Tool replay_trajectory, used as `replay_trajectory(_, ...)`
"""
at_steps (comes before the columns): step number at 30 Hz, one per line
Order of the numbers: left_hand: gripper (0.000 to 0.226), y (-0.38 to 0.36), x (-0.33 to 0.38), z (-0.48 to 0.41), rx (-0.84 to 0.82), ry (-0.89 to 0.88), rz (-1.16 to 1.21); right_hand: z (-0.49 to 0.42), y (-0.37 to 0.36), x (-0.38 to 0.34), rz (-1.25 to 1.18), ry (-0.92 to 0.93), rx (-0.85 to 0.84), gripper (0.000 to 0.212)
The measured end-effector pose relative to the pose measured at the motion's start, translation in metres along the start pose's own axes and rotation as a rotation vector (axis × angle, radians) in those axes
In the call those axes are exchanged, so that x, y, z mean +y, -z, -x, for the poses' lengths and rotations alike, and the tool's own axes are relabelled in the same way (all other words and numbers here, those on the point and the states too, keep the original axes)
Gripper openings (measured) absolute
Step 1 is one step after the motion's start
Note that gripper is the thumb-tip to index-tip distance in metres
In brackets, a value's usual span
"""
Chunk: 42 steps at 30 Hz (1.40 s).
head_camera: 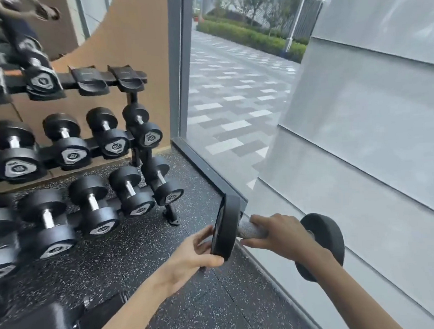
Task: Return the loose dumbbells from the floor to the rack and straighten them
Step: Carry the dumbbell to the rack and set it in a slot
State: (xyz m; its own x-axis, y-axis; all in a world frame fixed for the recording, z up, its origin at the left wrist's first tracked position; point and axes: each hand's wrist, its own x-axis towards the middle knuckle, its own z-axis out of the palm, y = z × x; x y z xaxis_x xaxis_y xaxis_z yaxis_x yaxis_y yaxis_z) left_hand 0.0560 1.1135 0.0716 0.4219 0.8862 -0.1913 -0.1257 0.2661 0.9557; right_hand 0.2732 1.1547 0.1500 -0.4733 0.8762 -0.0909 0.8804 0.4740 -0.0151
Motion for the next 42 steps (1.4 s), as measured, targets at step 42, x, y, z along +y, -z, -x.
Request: replay_trajectory(42, 0.091, 0.223, 0.064, -0.062, 0.935, -0.431, -0.57, -0.364, 0.018, -0.112, 0.177, 0.54, 0.014, 0.054)
